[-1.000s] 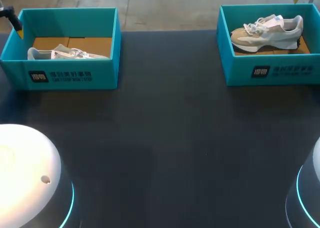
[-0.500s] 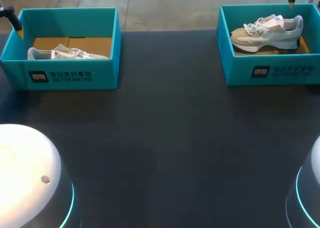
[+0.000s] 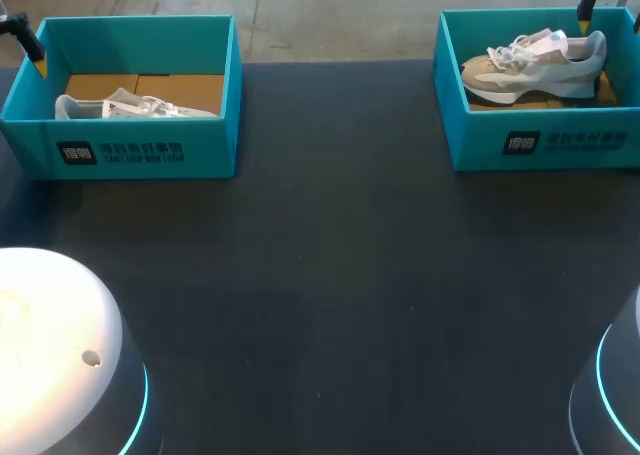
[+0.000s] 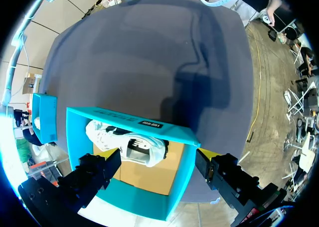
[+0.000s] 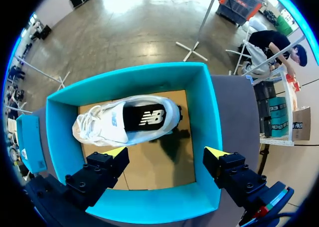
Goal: Take the shoe out of the shoebox, open the shoe tongue, remove and reinsert the insole, then place the shoe into the shoebox
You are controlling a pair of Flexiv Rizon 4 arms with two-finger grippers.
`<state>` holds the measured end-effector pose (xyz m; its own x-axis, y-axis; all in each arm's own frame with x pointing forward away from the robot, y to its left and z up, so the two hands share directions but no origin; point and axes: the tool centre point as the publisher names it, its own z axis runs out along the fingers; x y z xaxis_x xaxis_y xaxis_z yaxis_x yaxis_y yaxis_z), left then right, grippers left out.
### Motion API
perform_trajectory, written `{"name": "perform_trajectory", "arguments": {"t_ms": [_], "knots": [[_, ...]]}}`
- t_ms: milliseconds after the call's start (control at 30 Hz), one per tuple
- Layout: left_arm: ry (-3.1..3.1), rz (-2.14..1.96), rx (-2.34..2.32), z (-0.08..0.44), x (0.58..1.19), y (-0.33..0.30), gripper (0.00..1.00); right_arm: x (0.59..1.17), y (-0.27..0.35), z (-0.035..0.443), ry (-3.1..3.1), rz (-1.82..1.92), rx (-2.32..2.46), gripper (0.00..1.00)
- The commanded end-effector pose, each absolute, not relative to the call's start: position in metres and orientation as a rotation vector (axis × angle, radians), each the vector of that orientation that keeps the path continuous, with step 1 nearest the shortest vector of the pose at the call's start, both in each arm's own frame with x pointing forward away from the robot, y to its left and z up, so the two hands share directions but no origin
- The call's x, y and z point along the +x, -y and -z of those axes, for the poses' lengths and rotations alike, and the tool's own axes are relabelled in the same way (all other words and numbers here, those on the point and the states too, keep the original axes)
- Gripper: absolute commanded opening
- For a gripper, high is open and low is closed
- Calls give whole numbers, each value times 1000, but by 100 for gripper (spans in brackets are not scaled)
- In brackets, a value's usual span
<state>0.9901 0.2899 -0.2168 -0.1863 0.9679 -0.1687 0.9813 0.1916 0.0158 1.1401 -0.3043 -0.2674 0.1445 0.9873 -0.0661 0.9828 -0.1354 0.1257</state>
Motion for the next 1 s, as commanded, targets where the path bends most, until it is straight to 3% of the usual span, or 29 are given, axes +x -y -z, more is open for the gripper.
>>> {"name": "perform_trajectory", "arguments": {"t_ms": [33, 167, 233, 300, 367, 400, 433, 1000], "knots": [[-2312, 138, 1907, 217, 989, -290, 100, 1151, 307, 278, -1980, -22, 2291, 100], [-2312, 138, 1907, 217, 989, -290, 100, 1156, 308, 281, -1972, -24, 2303, 100], [-2312, 138, 1907, 217, 989, -290, 100, 1159, 307, 284, -1970, -26, 2305, 92], [-2312, 138, 1907, 217, 989, -290, 100, 1161, 308, 286, -1970, -27, 2308, 72], [-2312, 138, 1907, 217, 989, -290, 100, 1162, 308, 288, -1970, -28, 2310, 64], [-2312, 138, 1907, 217, 989, -290, 100, 1164, 308, 290, -1970, -26, 2310, 52], [-2312, 138, 1907, 217, 989, -290, 100, 1166, 309, 291, -1971, -21, 2306, 49], [-2312, 138, 1907, 217, 989, -290, 100, 1190, 316, 307, -1989, 29, 2282, 49]]}}
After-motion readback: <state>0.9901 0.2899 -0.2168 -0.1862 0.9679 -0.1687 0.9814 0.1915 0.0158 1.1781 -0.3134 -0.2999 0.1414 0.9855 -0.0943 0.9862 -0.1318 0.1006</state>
